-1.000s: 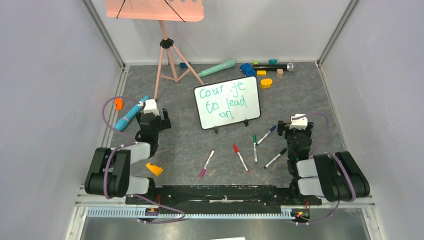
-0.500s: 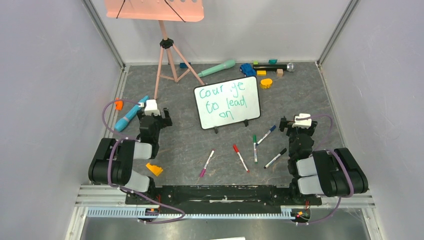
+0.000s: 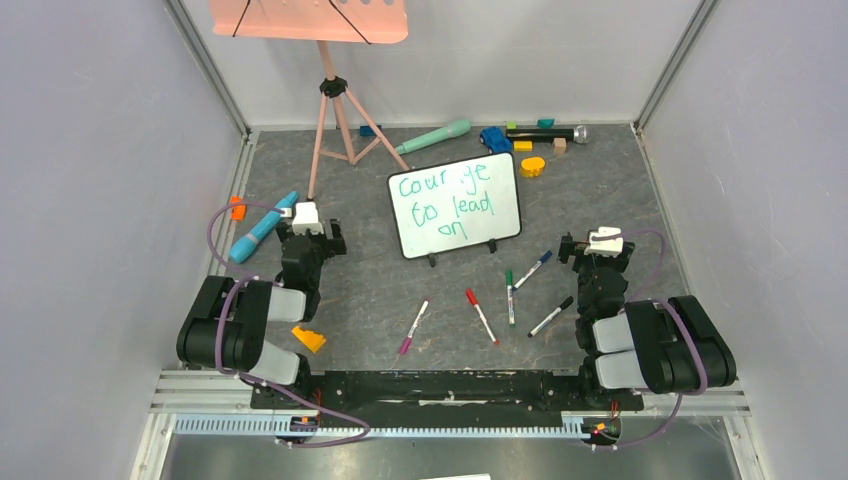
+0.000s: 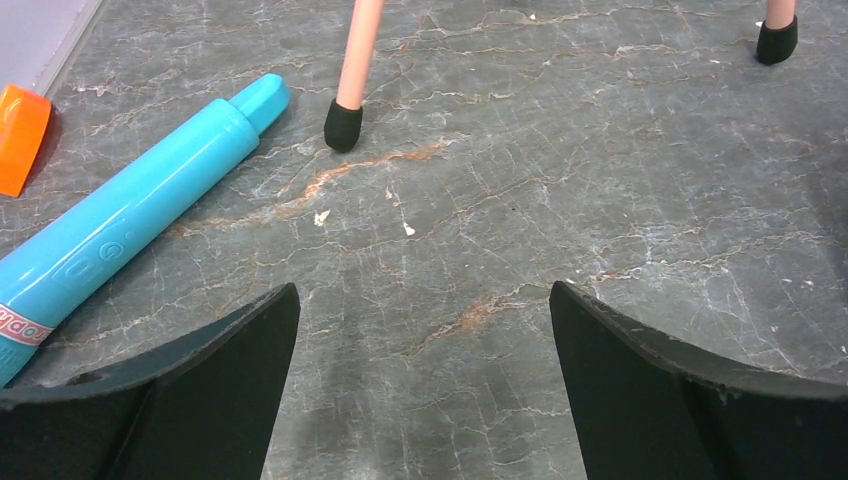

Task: Write a sentence on the whiteboard
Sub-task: Reset both arms

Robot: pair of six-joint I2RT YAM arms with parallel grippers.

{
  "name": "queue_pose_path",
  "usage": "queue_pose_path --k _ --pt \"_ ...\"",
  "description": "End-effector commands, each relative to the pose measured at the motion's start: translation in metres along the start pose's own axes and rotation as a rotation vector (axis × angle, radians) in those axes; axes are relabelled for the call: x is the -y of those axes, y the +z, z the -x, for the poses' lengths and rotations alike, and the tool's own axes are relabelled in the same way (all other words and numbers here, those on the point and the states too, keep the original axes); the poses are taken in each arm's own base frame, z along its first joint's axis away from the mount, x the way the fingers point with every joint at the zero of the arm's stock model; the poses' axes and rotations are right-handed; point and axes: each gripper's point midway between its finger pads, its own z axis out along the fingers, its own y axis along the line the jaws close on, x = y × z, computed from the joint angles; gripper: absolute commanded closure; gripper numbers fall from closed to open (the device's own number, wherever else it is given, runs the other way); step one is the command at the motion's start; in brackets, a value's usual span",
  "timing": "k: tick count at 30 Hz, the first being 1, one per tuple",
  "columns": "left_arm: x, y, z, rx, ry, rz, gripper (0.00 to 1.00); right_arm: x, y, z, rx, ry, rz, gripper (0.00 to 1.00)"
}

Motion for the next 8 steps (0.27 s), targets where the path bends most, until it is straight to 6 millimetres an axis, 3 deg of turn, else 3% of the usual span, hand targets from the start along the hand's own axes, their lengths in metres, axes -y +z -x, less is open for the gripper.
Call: queue_pose_path --k 1,8 --pt "-0.0063 0.0013 0.0173 0.072 0.040 0.032 0.00 0.0062 -0.0265 -0.0223 -0.044 -0.018 0.003 0.02" --pt "-0.0052 0.0031 0.0168 0.061 0.041 0.024 0.00 0.0062 -0.0264 -0.0223 -0.044 -0.019 0.003 0.02"
